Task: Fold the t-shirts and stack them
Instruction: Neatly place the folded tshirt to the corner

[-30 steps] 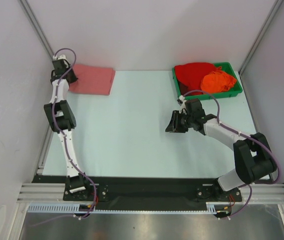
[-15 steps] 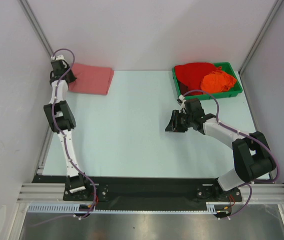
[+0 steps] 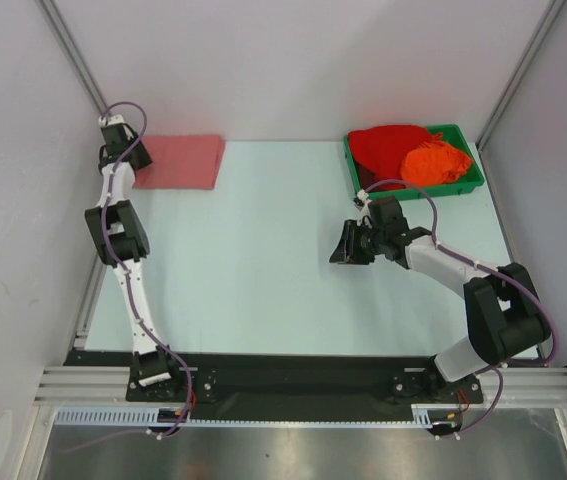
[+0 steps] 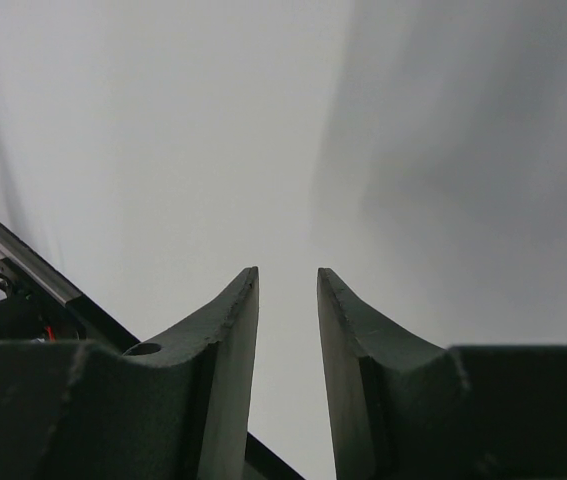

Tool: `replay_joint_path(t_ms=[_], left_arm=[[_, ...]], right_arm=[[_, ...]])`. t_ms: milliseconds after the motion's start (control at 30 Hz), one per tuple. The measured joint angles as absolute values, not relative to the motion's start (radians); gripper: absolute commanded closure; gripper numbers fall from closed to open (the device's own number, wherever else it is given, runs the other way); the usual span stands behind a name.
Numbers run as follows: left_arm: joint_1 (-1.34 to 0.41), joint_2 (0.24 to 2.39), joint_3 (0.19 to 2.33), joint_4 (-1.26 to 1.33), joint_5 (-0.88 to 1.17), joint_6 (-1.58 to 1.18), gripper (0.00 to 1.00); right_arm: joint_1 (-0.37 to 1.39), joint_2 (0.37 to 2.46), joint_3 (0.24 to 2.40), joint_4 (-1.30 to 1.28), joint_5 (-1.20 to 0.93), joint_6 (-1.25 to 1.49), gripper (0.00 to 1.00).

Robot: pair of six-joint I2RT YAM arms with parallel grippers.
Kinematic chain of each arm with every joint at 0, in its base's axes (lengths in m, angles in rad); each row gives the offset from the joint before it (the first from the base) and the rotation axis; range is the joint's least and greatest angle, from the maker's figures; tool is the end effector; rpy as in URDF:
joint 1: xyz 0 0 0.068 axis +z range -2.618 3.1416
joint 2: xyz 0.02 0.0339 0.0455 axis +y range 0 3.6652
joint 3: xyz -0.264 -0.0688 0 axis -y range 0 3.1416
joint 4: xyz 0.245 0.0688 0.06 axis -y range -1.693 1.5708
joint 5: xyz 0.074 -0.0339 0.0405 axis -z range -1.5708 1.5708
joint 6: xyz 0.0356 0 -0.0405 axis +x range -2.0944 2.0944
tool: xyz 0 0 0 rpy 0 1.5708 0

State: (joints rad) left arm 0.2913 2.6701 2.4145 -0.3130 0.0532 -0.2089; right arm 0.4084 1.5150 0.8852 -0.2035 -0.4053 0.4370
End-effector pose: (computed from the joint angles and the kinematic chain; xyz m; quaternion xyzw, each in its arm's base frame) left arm 0.5750 0.1704 0.1705 -0.2046 0.8526 -0.0035 0.4808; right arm 0.2793 0.1361 0.2023 -0.0595 0.9146 0.3161 0.2450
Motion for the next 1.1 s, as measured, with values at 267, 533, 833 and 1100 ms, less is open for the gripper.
replay_joint_path(t_ms=[267, 533, 833, 1100], left_arm=[[0.286, 2.489, 2.292, -0.359, -0.107, -0.224, 0.35], [0.221, 2.065, 2.044, -0.378, -0.118, -0.312, 0.37], [0.104, 1.451, 1.333, -0.197, 0.214, -0.523, 0.32], [-0.126, 0.969, 0.729, -0.023, 0.414, -0.66, 0.28]], right_arm=[[0.417, 1.467, 0.886, -0.247, -0.39, 0.436, 0.64], [0.428, 1.319, 0.906, -0.353, -0.361, 0.435, 0.61], [0.429, 1.126, 0.823, -0.384, -0.365, 0.476, 0.59], [0.426, 0.863, 0.53, -0.229, -0.387, 0.611, 0.5]])
